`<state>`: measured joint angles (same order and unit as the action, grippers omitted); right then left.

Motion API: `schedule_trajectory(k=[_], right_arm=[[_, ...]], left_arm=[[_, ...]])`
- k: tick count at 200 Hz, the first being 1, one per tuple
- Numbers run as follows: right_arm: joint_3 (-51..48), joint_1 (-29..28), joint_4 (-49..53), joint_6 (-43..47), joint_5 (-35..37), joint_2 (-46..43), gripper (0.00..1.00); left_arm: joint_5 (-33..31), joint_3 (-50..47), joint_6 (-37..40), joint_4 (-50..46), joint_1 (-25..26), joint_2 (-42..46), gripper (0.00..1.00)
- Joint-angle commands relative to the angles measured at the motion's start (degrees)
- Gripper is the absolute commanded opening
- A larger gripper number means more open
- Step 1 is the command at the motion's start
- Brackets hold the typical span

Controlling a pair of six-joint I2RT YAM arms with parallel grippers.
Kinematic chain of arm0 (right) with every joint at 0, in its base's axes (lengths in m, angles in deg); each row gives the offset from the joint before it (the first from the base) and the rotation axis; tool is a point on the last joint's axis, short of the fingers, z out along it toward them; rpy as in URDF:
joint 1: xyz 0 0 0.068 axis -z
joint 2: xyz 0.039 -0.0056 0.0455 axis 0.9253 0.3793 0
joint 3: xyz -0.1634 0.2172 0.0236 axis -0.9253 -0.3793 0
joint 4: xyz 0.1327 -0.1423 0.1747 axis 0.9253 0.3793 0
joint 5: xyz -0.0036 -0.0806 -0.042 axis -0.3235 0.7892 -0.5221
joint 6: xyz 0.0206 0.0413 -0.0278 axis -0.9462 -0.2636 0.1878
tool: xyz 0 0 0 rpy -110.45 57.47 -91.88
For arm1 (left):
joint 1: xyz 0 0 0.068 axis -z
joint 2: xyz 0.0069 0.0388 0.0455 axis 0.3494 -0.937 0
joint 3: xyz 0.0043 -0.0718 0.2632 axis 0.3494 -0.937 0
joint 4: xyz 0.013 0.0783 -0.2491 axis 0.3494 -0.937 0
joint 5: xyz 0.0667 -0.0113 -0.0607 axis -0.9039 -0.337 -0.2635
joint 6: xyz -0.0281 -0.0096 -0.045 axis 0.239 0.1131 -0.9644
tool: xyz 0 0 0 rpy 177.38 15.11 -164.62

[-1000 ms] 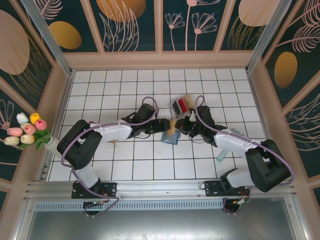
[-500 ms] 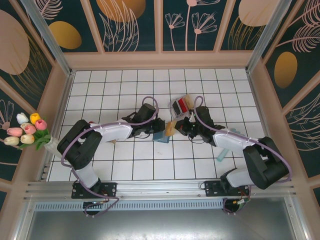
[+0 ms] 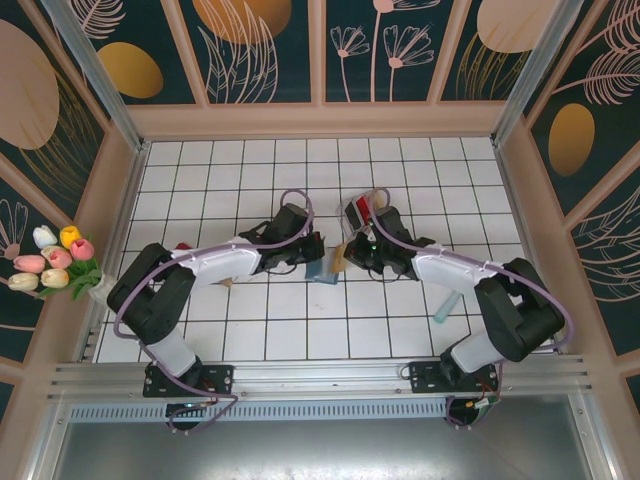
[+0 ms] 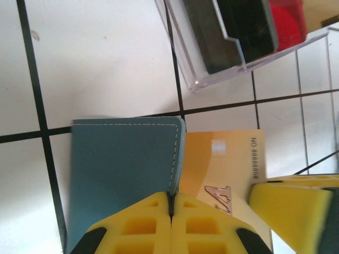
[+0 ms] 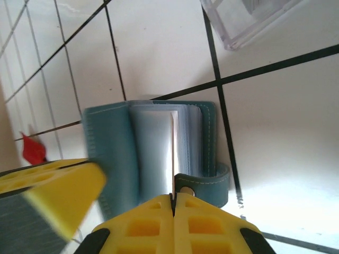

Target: Put the credit cards into the card holder

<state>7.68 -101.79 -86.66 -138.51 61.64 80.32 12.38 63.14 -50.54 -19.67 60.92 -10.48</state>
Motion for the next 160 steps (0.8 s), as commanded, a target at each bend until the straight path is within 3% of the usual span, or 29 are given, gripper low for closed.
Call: schedule_trajectory(k=[1, 18, 47, 81, 106, 160], right_arm=[[2.63, -0.41, 7.47, 3.36, 6.68, 1.69, 0.00], [3.71, -0.37, 9.75, 4.72, 8.60, 2.15, 0.00], [4.97, -0.22, 12.62, 7.19, 10.43, 1.77, 0.00], [4.40, 0.90, 13.11, 8.63, 10.05, -0.78, 0.00], [2.74, 1.56, 10.65, 9.54, 5.89, -2.13, 0.00], [2.92, 1.40, 12.40, 12.95, 8.67, -3.22, 0.00]], left_arm=[[6.65, -3.69, -2.70, 4.16, -3.37, 4.33, 0.00], [12.60, -7.66, -6.42, 9.77, -6.25, 6.22, 0.00], [15.15, -11.98, -8.25, 12.97, -7.80, 7.18, 0.00], [10.88, -15.57, -4.78, 9.78, -7.87, 5.95, 0.00], [9.11, -17.15, -3.00, 9.27, -7.94, 5.13, 0.00], [7.83, -16.83, -2.36, 8.77, -7.86, 4.23, 0.00]])
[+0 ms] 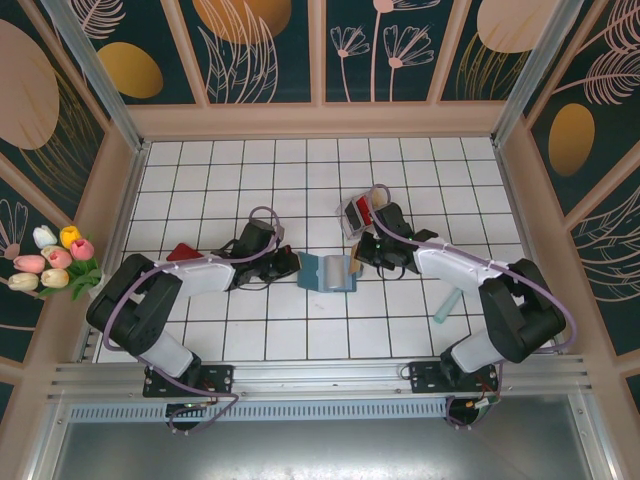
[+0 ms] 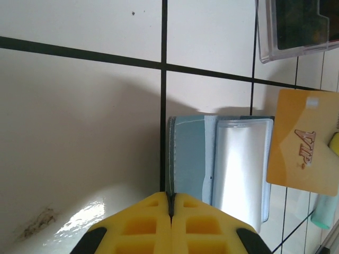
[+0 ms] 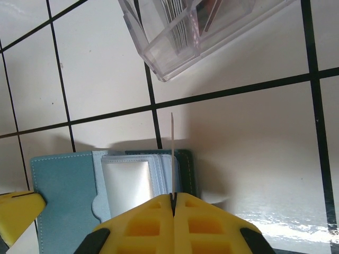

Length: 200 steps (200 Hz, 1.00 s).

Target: Put the credit cards into the card holder

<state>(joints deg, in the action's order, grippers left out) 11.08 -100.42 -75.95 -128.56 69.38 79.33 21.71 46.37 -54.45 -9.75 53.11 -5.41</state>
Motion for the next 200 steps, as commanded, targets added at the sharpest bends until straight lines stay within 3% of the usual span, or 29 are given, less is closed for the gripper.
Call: schedule_trajectory(k=[1, 104, 172, 200], right_arm=[[-0.49, 0.02, 1.69, 3.08, 0.94, -2.26, 0.00], [-3.79, -2.53, -3.08, 4.19, -1.38, -0.49, 0.00], [-3.77, -3.27, -14.42, -1.30, -12.49, 0.08, 0.00], [-2.65, -4.52, -15.64, -2.41, -12.90, 1.37, 0.00]], left_arm=[[-1.60, -0.06, 1.56, -1.18, -0.06, -0.84, 0.00], [-1.08, -0.09, 1.03, -0.24, -0.06, -3.12, 0.00], [-0.30, -1.26, -1.31, 3.11, 0.25, -4.10, 0.00], [-0.14, -2.55, -4.13, 6.57, 0.46, -3.92, 0.00]])
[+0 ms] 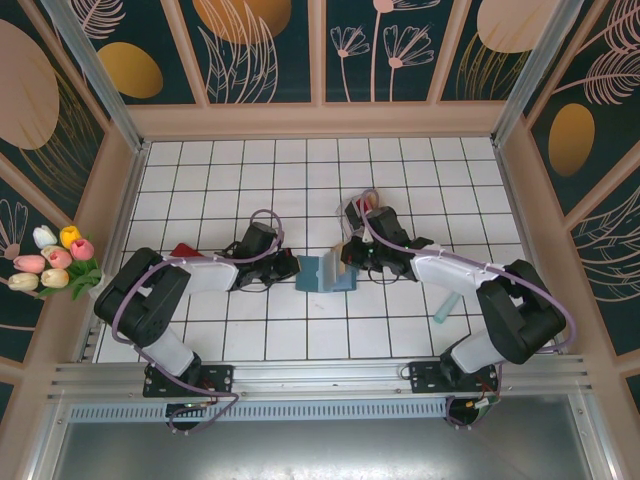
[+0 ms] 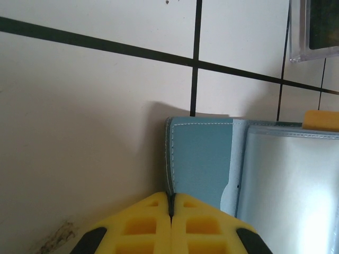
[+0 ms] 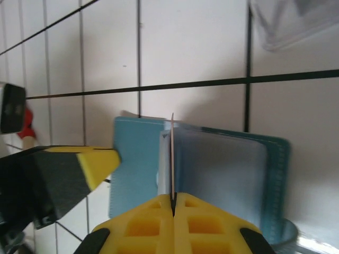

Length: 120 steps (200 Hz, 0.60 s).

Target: Put the credit cards into the card holder

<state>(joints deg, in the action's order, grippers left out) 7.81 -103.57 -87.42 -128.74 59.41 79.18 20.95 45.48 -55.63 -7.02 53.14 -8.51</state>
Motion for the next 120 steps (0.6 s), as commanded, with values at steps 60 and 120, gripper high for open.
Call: schedule_trajectory(k=[60, 120], right_arm=[[3.60, -4.67, -1.50, -2.94, 1.06, 9.37, 0.00], [2.42, -4.66, -0.46, -3.17, 2.92, 10.73, 0.00]], left_arm=[[-1.20, -3.43, -6.18, 6.83, 0.91, 0.59, 0.04], [-4.85, -5.31, -6.38, 6.12, 0.95, 5.14, 0.51]])
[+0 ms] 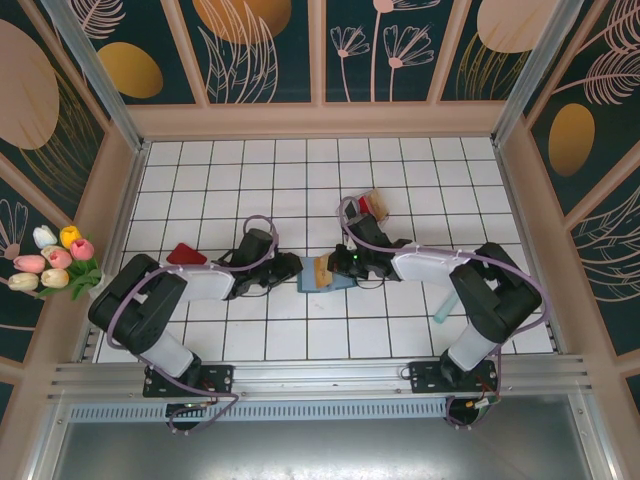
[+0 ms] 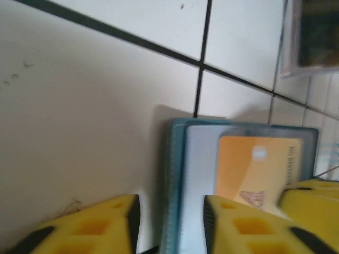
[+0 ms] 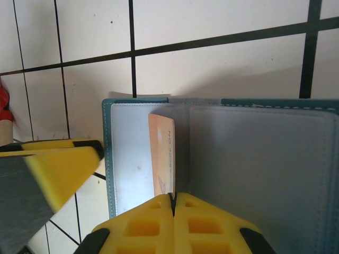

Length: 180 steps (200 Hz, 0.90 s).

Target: Put the credit cards into the card holder

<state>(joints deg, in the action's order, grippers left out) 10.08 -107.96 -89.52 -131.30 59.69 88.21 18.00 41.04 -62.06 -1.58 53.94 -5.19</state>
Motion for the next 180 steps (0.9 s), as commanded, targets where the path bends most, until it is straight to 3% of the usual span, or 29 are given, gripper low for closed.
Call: schedule_trajectory(k=[1, 23, 50, 90, 144, 180], right_arm=[[0.16, -0.27, 1.68, -0.57, 2.64, 1.73, 0.00], [0.16, -0.27, 1.76, -0.61, 3.12, 1.56, 0.00], [0.24, -0.18, 1.59, -0.72, 2.99, 1.65, 0.00], [0.55, -0.14, 1.55, -1.06, 2.82, 0.75, 0.00], [-2.38, 1.13, -0.52, -1.44, 3.26, -6.19, 0.00], [-4.87, 1.15, -3.39, -1.27, 2.74, -6.46, 0.00]], left_arm=[[-1.88, -0.88, 0.09, 0.70, 0.11, 1.83, 0.51], [-1.19, -0.61, 0.69, 1.35, 0.63, 2.20, 0.49], [-0.29, -0.73, 0.17, 5.36, 2.57, 3.26, 0.27], [1.57, 2.24, 1.42, 4.82, 3.18, -2.28, 0.12], [-3.11, 1.50, 0.55, 1.25, 3.20, -4.74, 0.08], [-2.70, 1.76, 1.69, 0.66, 3.18, -4.57, 0.09]])
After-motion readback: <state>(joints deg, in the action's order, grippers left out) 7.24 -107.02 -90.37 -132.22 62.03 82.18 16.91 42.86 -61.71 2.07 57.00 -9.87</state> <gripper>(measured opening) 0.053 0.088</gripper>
